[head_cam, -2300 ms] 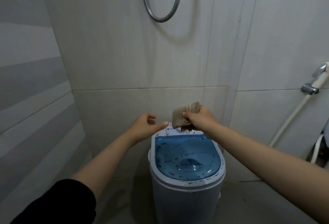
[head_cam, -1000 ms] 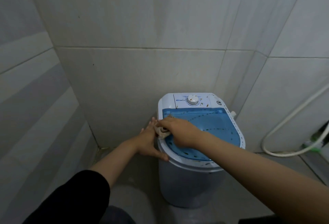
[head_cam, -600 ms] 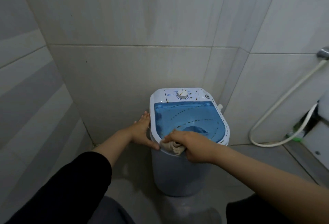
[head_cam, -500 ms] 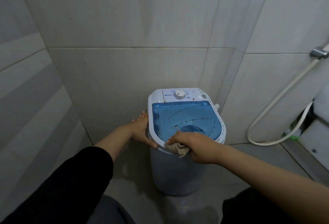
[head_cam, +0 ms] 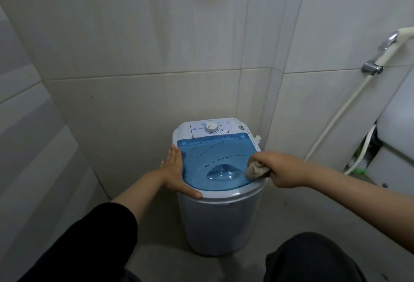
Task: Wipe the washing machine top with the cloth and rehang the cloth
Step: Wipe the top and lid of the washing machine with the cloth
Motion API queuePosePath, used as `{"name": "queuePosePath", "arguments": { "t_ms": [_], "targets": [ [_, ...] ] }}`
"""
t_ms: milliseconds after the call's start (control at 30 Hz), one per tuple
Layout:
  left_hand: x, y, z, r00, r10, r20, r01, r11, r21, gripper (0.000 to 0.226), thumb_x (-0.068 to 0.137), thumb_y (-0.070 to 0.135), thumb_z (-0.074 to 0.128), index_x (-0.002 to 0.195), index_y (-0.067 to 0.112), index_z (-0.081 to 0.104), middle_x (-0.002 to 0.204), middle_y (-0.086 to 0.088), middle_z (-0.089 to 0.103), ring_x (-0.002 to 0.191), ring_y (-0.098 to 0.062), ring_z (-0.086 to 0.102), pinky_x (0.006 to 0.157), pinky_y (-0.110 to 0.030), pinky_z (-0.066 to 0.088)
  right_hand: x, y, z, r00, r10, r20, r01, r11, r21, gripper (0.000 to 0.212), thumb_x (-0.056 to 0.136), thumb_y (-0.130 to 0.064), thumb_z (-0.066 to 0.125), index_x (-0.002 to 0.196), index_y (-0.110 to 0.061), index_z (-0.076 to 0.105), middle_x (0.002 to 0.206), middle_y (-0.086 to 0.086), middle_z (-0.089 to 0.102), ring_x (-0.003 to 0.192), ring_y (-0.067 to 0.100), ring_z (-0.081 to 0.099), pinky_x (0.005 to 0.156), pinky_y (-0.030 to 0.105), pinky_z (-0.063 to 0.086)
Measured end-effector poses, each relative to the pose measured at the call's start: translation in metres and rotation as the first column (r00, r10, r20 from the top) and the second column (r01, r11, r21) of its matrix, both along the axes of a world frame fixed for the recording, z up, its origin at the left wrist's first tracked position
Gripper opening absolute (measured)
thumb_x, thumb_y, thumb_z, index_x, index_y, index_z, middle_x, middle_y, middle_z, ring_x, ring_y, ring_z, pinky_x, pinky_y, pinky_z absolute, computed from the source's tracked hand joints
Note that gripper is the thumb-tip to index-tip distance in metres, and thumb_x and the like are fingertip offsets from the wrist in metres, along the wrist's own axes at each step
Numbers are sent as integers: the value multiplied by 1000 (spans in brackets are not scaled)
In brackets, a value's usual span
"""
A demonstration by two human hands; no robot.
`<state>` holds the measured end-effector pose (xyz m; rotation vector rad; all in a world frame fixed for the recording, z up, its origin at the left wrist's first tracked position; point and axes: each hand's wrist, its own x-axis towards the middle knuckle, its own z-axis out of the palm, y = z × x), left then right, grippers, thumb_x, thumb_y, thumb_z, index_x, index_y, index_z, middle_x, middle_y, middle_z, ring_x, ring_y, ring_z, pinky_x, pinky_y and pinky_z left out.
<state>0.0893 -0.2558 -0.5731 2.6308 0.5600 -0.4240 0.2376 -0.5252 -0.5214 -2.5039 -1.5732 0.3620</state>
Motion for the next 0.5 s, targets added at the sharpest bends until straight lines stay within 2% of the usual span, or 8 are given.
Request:
{"name": "queuePosePath", "arguments": {
  "t_ms": [100,200,300,433,500],
  "targets": [
    [1,3,-7,1000,-6,16,6,1000,-19,172,24,91,60,140,8,-37,148,-8,-43,138,-24,-35,118,-49,-8,27,8,11,987,-157,-43,163,965,205,50,70,10,46,114,-12,58,112,9,65,105,27,59,88,40,51],
    [3,6,-13,999,-12,33,12,1000,-20,169,30,87,65,138,10,-39,146,-7,-46,137,-23,-37,118,-49,-9,59,36,15,958,-281,-52,281,897,342,44,74,9,51,115,-6,57,112,12,64,104,28,58,80,34,48],
    [3,7,-17,999,-11,49,12,1000,-17,165,36,82,69,138,11,-40,145,-5,-47,136,-23,-38,117,-46,-10,93,72,5,927,-368,-70,364,840,403,42,75,7,54,115,-4,56,111,16,64,103,32,59,75,29,41],
    [2,7,-16,999,-18,44,20,999,-32,165,35,83,68,137,12,-41,144,-5,-48,136,-23,-38,116,-46,-11,121,111,-7,898,-419,-133,429,772,469,44,74,10,54,114,-5,57,111,17,64,103,34,59,77,34,46],
    [3,8,-15,999,-15,33,16,999,-33,165,36,82,69,137,12,-41,144,-4,-49,136,-23,-38,117,-45,-10,126,123,-12,909,-393,-141,413,802,432,48,75,9,58,120,-8,56,116,17,63,107,32,58,81,32,46]
  ]
}}
